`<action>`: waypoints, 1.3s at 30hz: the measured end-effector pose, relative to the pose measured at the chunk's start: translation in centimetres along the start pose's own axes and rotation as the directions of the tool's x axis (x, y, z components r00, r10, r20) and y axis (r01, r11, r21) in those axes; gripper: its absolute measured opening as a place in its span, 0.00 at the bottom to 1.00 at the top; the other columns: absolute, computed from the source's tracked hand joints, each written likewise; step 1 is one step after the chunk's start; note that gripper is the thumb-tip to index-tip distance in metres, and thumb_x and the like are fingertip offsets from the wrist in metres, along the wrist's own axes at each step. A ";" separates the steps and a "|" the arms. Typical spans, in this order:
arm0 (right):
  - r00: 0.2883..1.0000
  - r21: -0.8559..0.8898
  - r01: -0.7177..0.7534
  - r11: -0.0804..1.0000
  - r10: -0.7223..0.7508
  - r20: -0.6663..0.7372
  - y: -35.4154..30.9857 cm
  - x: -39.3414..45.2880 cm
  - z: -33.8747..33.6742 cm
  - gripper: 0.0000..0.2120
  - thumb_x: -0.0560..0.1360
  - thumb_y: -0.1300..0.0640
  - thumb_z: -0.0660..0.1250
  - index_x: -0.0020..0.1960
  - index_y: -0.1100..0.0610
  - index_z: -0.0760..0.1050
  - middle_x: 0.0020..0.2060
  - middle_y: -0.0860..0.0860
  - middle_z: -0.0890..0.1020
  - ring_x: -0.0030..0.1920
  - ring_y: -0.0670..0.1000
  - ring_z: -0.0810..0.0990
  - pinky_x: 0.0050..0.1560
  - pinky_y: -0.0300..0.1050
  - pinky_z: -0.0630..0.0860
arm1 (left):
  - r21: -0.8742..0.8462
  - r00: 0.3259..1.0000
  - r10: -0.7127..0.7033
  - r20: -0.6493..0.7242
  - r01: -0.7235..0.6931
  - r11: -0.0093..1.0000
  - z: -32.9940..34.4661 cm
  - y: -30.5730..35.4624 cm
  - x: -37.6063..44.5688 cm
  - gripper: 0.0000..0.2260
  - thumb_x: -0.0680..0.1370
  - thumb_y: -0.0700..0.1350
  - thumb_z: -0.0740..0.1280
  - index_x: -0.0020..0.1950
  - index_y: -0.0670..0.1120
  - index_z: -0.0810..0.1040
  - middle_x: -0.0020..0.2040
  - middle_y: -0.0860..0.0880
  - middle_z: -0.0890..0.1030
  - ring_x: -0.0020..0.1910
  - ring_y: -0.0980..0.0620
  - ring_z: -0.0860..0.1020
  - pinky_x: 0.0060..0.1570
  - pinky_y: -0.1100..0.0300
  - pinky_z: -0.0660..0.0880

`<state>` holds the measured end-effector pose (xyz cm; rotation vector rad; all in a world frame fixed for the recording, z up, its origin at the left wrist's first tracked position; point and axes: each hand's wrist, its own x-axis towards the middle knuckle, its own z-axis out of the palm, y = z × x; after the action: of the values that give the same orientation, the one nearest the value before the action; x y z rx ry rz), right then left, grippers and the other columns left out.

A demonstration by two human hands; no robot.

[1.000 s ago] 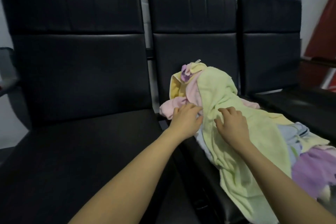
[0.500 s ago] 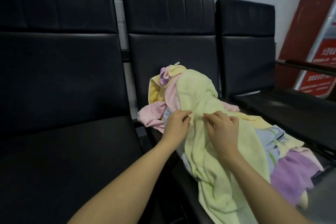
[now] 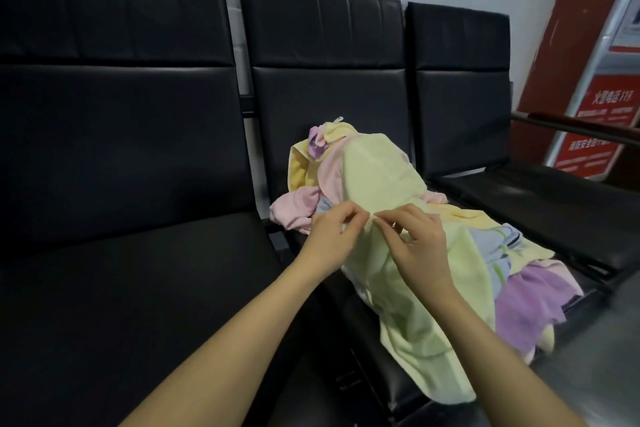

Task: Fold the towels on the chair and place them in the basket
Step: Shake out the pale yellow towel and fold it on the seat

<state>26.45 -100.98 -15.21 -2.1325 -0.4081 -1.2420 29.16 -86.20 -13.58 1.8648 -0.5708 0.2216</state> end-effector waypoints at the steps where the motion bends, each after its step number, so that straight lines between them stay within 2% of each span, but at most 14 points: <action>1: 0.999 0.034 -0.034 0.999 0.033 0.040 0.0 -0.3 0.0 0.09 0.74 0.51 0.65 0.42 0.54 0.81 0.36 0.43 0.79 0.36 0.44 0.76 0.47 0.50 0.72 | 0.019 1.000 -0.023 0.000 0.023 1.000 -0.2 -0.1 -0.7 0.09 0.80 0.44 0.63 0.39 0.48 0.74 0.35 0.56 0.75 0.36 0.59 0.72 0.43 0.61 0.70; 3: 0.987 0.060 -0.129 0.990 0.123 0.104 0.4 -0.8 -0.1 0.09 0.73 0.49 0.66 0.41 0.52 0.81 0.36 0.41 0.78 0.36 0.44 0.76 0.44 0.59 0.74 | 0.121 0.998 -0.061 0.010 0.060 0.991 -0.3 -1.0 -1.7 0.10 0.80 0.47 0.62 0.38 0.50 0.72 0.33 0.55 0.74 0.35 0.56 0.71 0.41 0.57 0.69; 5: 0.966 -0.012 -0.217 0.976 0.217 0.138 1.4 -1.2 -0.3 0.06 0.73 0.51 0.68 0.41 0.52 0.81 0.38 0.42 0.79 0.38 0.47 0.78 0.46 0.61 0.74 | 0.221 0.994 -0.107 0.019 0.101 0.970 -0.1 -2.2 -2.5 0.10 0.80 0.49 0.63 0.40 0.49 0.73 0.35 0.53 0.76 0.37 0.52 0.73 0.43 0.53 0.72; 8: 0.929 -0.265 -0.288 0.920 0.335 0.155 3.7 -1.5 -0.7 0.06 0.75 0.56 0.69 0.50 0.55 0.82 0.47 0.52 0.81 0.50 0.58 0.77 0.54 0.55 0.69 | 0.366 0.975 -0.221 0.007 0.203 0.908 0.8 -3.7 -2.6 0.10 0.80 0.53 0.61 0.48 0.47 0.75 0.48 0.49 0.78 0.49 0.47 0.77 0.52 0.51 0.73; 11: 0.883 -0.427 -0.345 0.836 0.443 0.154 5.5 -1.1 -0.9 0.15 0.76 0.53 0.68 0.60 0.58 0.78 0.57 0.57 0.79 0.58 0.61 0.72 0.56 0.53 0.63 | 0.501 0.924 -0.382 -0.030 0.345 0.794 2.3 -4.8 -2.4 0.20 0.80 0.57 0.57 0.67 0.47 0.68 0.63 0.45 0.71 0.61 0.43 0.72 0.62 0.50 0.67; 15: 0.810 -0.502 -0.406 0.764 0.555 0.189 6.4 -0.7 -0.6 0.21 0.77 0.50 0.66 0.66 0.56 0.72 0.55 0.55 0.79 0.60 0.60 0.70 0.56 0.50 0.59 | 0.540 0.907 -0.410 -0.096 0.393 0.744 3.8 -5.7 -2.2 0.24 0.80 0.56 0.58 0.72 0.46 0.60 0.64 0.43 0.73 0.63 0.41 0.71 0.60 0.50 0.65; 19: 0.855 -0.407 -0.406 0.819 0.497 0.147 6.2 -1.0 -0.1 0.13 0.78 0.57 0.62 0.61 0.53 0.77 0.45 0.49 0.81 0.54 0.55 0.72 0.50 0.47 0.53 | 0.431 0.912 -0.372 -0.173 0.410 0.804 4.2 -5.7 -2.2 0.17 0.79 0.47 0.62 0.67 0.46 0.68 0.55 0.46 0.80 0.56 0.43 0.76 0.55 0.51 0.71; 24: 0.937 -0.190 -0.332 0.924 0.346 0.046 4.2 -0.3 -0.3 0.09 0.76 0.62 0.63 0.51 0.54 0.80 0.42 0.47 0.82 0.47 0.51 0.79 0.45 0.43 0.51 | 0.245 0.904 -0.244 -0.352 0.341 0.908 2.0 -3.9 -2.1 0.08 0.78 0.44 0.64 0.55 0.45 0.79 0.45 0.48 0.81 0.47 0.46 0.78 0.45 0.54 0.73; 27: 0.946 -0.055 -0.323 0.945 0.324 0.014 1.4 1.2 -0.8 0.09 0.76 0.64 0.64 0.51 0.54 0.80 0.46 0.47 0.82 0.45 0.51 0.79 0.52 0.39 0.55 | 0.175 0.884 -0.117 -0.453 0.217 0.960 -0.8 -0.8 -1.7 0.07 0.78 0.42 0.65 0.52 0.44 0.81 0.47 0.51 0.81 0.49 0.51 0.77 0.48 0.59 0.72; 29: 0.948 0.047 -0.318 0.947 0.319 -0.008 -0.9 2.4 -1.0 0.09 0.77 0.64 0.64 0.51 0.54 0.79 0.46 0.45 0.81 0.44 0.50 0.79 0.60 0.30 0.55 | 0.165 0.868 -0.035 -0.495 0.133 0.977 -3.0 1.5 -1.5 0.07 0.78 0.41 0.65 0.53 0.45 0.82 0.49 0.51 0.80 0.50 0.52 0.77 0.52 0.60 0.72; 31: 0.955 0.155 -0.290 0.945 0.296 -0.016 -3.3 3.7 -1.3 0.09 0.77 0.63 0.63 0.53 0.54 0.79 0.44 0.39 0.78 0.47 0.48 0.78 0.66 0.43 0.64 | 0.169 0.853 0.028 -0.521 0.072 0.983 -5.3 3.8 -1.6 0.07 0.78 0.41 0.66 0.52 0.45 0.82 0.49 0.50 0.80 0.49 0.54 0.77 0.53 0.61 0.73; 33: 0.964 0.217 -0.259 0.941 0.267 -0.009 -5.7 5.0 -1.6 0.10 0.77 0.64 0.63 0.54 0.54 0.79 0.43 0.36 0.76 0.48 0.46 0.77 0.61 0.52 0.71 | 0.202 0.835 0.097 -0.542 0.017 0.979 -7.7 5.9 -2.2 0.06 0.78 0.41 0.66 0.51 0.45 0.82 0.48 0.51 0.80 0.46 0.56 0.77 0.51 0.63 0.73; 37: 0.968 0.329 -0.243 0.913 0.247 0.029 -10.6 6.8 -1.8 0.11 0.74 0.69 0.64 0.52 0.57 0.78 0.45 0.37 0.76 0.48 0.41 0.75 0.53 0.31 0.69 | 0.257 0.801 0.162 -0.577 -0.010 0.966 -12.4 9.1 -4.2 0.07 0.79 0.41 0.66 0.53 0.45 0.81 0.49 0.51 0.79 0.48 0.57 0.77 0.51 0.64 0.74; 39: 0.972 0.401 -0.227 0.887 0.233 0.035 -12.8 7.2 -1.5 0.11 0.74 0.70 0.63 0.50 0.56 0.77 0.46 0.43 0.78 0.44 0.38 0.76 0.47 0.25 0.68 | 0.270 0.785 0.175 -0.595 -0.011 0.963 -14.8 10.2 -5.5 0.06 0.79 0.41 0.66 0.54 0.46 0.81 0.49 0.52 0.79 0.48 0.59 0.76 0.51 0.67 0.73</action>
<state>22.12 -92.65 -3.85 -1.7586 -0.3571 -0.9419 21.23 -73.68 -2.03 1.8604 -0.1779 0.9757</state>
